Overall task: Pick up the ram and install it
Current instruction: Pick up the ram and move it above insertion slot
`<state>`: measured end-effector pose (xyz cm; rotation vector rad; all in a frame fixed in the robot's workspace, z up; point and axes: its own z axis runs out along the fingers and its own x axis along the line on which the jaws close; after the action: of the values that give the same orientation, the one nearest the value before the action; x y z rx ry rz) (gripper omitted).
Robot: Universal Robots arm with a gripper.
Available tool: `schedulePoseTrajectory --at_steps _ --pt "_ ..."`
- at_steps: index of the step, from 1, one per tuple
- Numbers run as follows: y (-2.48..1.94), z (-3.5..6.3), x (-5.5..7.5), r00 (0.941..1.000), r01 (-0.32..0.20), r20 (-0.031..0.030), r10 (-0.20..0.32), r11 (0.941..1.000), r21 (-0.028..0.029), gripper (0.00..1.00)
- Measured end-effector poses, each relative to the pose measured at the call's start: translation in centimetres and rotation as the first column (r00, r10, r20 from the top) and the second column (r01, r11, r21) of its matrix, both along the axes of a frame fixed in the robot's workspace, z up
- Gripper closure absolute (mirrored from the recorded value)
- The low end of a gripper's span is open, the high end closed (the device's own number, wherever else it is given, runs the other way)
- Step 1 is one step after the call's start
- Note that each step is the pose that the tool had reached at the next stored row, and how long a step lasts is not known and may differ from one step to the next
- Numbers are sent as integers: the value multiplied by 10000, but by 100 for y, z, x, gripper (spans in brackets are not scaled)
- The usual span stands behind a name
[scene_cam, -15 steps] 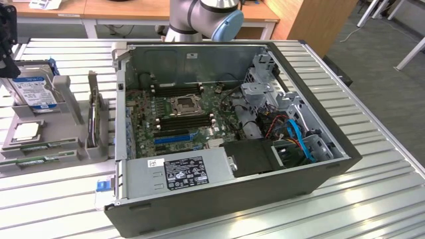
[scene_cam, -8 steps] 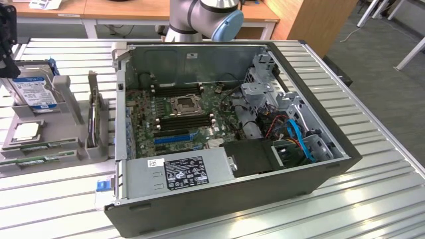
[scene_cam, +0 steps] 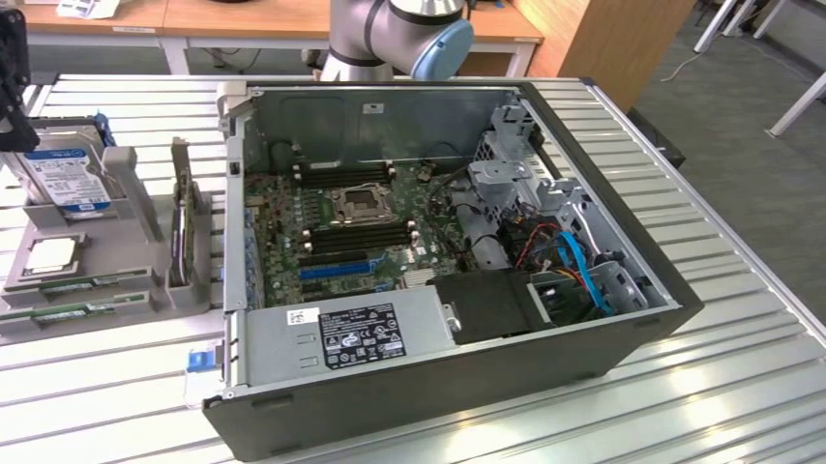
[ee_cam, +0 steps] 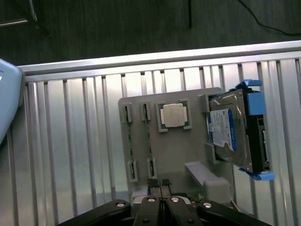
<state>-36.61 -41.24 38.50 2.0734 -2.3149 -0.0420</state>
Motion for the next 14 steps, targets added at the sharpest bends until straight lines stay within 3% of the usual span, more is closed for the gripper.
schedulePoseTrajectory --at_steps 7,14 --pt "0 0 0 9970 -777 1 777 9970 15 90" --pt "0 -2 0 9884 -1519 2 1519 9884 28 90"
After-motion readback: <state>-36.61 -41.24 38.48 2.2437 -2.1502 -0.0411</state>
